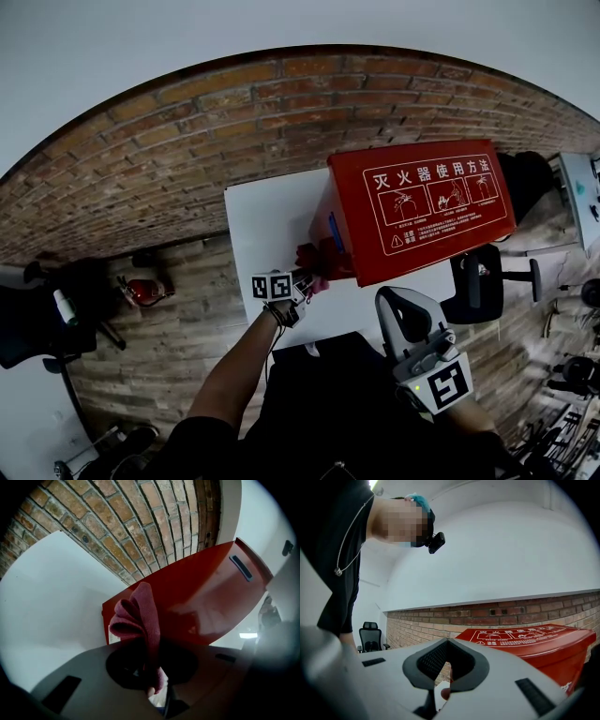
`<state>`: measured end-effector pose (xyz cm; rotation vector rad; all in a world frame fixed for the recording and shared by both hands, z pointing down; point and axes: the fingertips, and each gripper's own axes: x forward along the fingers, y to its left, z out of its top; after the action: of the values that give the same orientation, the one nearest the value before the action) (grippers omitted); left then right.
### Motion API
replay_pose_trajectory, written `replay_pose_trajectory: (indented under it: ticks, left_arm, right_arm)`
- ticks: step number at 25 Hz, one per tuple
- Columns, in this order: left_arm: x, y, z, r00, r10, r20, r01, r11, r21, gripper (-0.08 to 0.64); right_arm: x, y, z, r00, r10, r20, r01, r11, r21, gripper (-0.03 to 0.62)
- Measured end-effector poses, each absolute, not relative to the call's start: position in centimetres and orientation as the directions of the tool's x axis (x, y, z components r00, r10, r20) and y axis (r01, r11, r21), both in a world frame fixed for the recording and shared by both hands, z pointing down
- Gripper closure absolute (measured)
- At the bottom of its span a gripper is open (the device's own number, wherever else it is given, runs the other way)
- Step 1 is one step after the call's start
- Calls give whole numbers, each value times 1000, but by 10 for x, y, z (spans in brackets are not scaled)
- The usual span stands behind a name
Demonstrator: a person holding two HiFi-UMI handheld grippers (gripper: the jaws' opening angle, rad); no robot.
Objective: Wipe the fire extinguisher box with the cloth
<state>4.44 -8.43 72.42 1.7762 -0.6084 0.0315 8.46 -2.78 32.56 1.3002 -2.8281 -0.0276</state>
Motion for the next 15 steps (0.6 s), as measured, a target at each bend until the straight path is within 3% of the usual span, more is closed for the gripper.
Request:
replay_pose_trajectory:
  ticks: [15]
  left_arm:
    - [44,-86,686,878,-424,223,-308,-142,941,468]
  right_arm:
    - [84,-27,324,-651,-759,7,-758,651,31,572]
